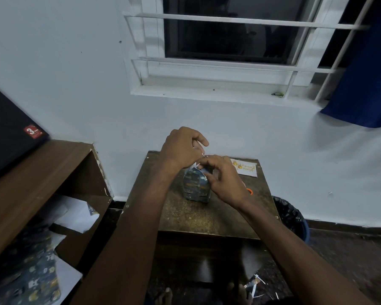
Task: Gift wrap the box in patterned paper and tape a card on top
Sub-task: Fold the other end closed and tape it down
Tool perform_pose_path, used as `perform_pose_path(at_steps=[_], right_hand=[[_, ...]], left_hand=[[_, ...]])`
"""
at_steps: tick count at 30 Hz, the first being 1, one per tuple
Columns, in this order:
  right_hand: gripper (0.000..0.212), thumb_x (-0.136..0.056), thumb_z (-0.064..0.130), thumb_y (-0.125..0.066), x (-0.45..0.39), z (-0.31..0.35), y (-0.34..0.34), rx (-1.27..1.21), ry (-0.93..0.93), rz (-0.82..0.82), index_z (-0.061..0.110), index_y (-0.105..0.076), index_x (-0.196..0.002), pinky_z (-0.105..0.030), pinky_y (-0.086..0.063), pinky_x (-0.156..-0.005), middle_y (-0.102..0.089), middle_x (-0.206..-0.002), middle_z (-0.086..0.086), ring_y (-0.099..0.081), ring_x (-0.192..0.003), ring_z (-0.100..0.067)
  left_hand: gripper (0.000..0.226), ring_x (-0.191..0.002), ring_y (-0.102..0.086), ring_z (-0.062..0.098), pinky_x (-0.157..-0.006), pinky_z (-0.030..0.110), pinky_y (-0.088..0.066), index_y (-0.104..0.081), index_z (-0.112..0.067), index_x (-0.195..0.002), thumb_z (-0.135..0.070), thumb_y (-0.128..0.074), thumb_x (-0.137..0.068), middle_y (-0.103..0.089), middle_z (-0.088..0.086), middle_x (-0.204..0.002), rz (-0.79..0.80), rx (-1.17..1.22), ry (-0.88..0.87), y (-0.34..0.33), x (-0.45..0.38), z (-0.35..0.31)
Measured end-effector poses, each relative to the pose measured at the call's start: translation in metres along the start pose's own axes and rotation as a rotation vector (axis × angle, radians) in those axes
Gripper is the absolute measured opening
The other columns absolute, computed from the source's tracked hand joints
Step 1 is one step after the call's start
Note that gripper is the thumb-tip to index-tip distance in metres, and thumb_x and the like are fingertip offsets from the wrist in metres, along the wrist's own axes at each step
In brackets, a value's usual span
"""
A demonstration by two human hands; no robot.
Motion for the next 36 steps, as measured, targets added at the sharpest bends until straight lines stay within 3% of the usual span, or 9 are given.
perform_pose_path(at_steps=[8,10,16,18,21,24,28,31,36], right_hand=[[0.018,-0.096,0.007,-0.069,0.001,0.001,0.002,-0.029,0.014,0.034,0.02,-0.074,-0.108,-0.01,-0.033,-0.084,-0.069,-0.106,0.012,-0.047,-0.102,-0.005],[0.018,-0.095,0.004,-0.07,0.001,0.001,0.003,-0.035,0.014,0.027,0.019,-0.074,-0.105,-0.014,-0.034,-0.085,-0.068,-0.104,0.011,-0.046,-0.102,-0.001],[0.032,-0.092,0.0,-0.072,-0.001,0.0,0.002,-0.043,0.017,0.025,0.021,-0.072,-0.116,-0.029,-0.047,-0.083,-0.053,-0.099,0.004,-0.053,-0.099,-0.017],[0.033,-0.091,-0.001,-0.074,-0.002,-0.001,0.002,-0.057,0.013,0.029,0.018,-0.072,-0.118,-0.029,-0.049,-0.081,-0.052,-0.101,0.004,-0.055,-0.099,-0.017],[0.03,-0.089,-0.003,-0.074,-0.001,-0.001,0.004,-0.072,0.012,0.02,0.014,-0.072,-0.113,-0.028,-0.047,-0.083,-0.054,-0.103,0.004,-0.056,-0.099,-0.017],[0.024,-0.091,0.0,-0.073,0.0,0.0,0.004,-0.043,0.018,0.019,0.016,-0.072,-0.11,-0.029,-0.041,-0.084,-0.06,-0.104,0.002,-0.053,-0.102,-0.018],[0.02,-0.094,0.005,-0.072,-0.001,-0.001,0.003,-0.031,0.009,0.016,0.017,-0.073,-0.11,-0.025,-0.038,-0.085,-0.065,-0.106,0.003,-0.051,-0.105,-0.019],[0.017,-0.094,0.005,-0.072,-0.001,-0.002,0.002,-0.041,-0.004,0.023,0.02,-0.071,-0.103,-0.031,-0.04,-0.082,-0.064,-0.103,0.002,-0.051,-0.102,-0.018],[0.015,-0.092,0.006,-0.074,-0.002,0.0,0.004,-0.031,-0.012,0.038,0.02,-0.07,-0.095,-0.036,-0.046,-0.08,-0.061,-0.099,0.006,-0.053,-0.098,-0.018]], left_hand=[[0.039,-0.093,-0.068,0.012,-0.085,0.036,-0.056,-0.076,-0.034,-0.109,-0.018,-0.076,-0.074,-0.075,-0.015,-0.093,0.047,-0.139,0.059,-0.001,0.005,-0.01],[0.035,-0.093,-0.067,0.014,-0.081,0.033,-0.053,-0.078,-0.034,-0.104,-0.011,-0.074,-0.077,-0.073,-0.014,-0.089,-0.006,-0.163,0.081,-0.003,0.004,-0.012],[0.029,-0.081,-0.068,0.009,-0.073,0.029,-0.05,-0.075,-0.035,-0.097,-0.011,-0.076,-0.08,-0.071,-0.014,-0.076,-0.065,-0.187,-0.011,-0.006,0.003,-0.013],[0.034,-0.079,-0.068,0.007,-0.072,0.028,-0.051,-0.074,-0.035,-0.099,-0.008,-0.068,-0.081,-0.074,-0.013,-0.076,-0.063,-0.124,-0.02,-0.005,0.003,-0.011],[0.039,-0.07,-0.07,0.006,-0.066,0.028,-0.059,-0.076,-0.028,-0.105,-0.002,-0.052,-0.09,-0.079,-0.007,-0.081,-0.088,0.283,0.036,0.005,0.001,0.0],[0.033,-0.081,-0.07,0.015,-0.066,0.029,-0.062,-0.075,-0.018,-0.109,0.0,-0.05,-0.098,-0.076,0.005,-0.094,-0.083,0.578,0.189,0.011,0.001,0.029],[0.019,-0.077,-0.07,0.016,-0.065,0.026,-0.061,-0.073,-0.013,-0.107,0.0,-0.063,-0.098,-0.074,0.009,-0.088,0.045,0.611,0.287,0.005,0.014,0.057],[0.015,-0.072,-0.069,0.009,-0.064,0.021,-0.057,-0.075,-0.01,-0.107,0.0,-0.071,-0.096,-0.078,0.003,-0.084,0.205,0.573,0.224,-0.003,0.023,0.058],[0.018,-0.074,-0.069,-0.001,-0.069,0.016,-0.055,-0.079,-0.016,-0.097,0.001,-0.075,-0.092,-0.078,-0.008,-0.08,0.147,0.513,0.13,-0.012,0.03,0.053]])
Point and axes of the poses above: each hand's wrist, its own x-axis away from the middle knuckle, its own y-axis out of the back of the hand, z = x × y, the point moved 3 cm from there along -x, towards the middle knuckle
